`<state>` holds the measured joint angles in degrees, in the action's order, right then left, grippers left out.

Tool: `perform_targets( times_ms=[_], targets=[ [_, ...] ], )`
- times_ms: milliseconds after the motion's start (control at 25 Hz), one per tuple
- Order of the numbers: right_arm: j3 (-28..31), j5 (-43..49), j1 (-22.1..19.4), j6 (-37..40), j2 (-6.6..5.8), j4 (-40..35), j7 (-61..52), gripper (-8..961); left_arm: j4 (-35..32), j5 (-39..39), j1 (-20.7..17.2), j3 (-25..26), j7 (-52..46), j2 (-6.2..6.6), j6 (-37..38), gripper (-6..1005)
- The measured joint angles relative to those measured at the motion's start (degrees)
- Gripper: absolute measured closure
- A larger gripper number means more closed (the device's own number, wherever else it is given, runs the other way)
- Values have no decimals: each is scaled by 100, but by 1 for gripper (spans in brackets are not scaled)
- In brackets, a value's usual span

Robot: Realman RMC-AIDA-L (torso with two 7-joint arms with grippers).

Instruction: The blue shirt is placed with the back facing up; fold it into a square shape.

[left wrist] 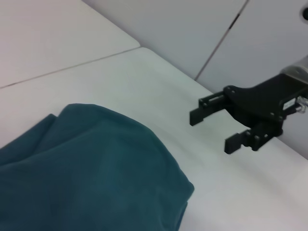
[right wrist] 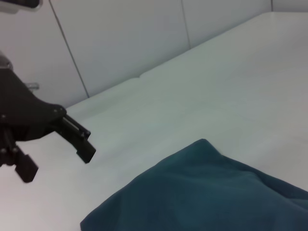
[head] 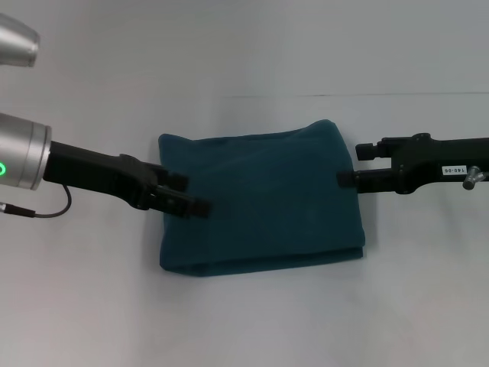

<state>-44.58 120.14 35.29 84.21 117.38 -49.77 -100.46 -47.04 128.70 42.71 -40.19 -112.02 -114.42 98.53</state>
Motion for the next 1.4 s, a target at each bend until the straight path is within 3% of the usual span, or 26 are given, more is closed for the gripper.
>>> perform_targets(
  times_ms=[400,1400],
  targets=[
    [7,-15,12,-27,-5,-7,-1,163,-212,-8,-1,-148,-9,-108,112,79],
    [-7,-8,5,18,-5,-7,-6,163,-226,-4,-17,-120,10,-103,78,80]
  ],
)
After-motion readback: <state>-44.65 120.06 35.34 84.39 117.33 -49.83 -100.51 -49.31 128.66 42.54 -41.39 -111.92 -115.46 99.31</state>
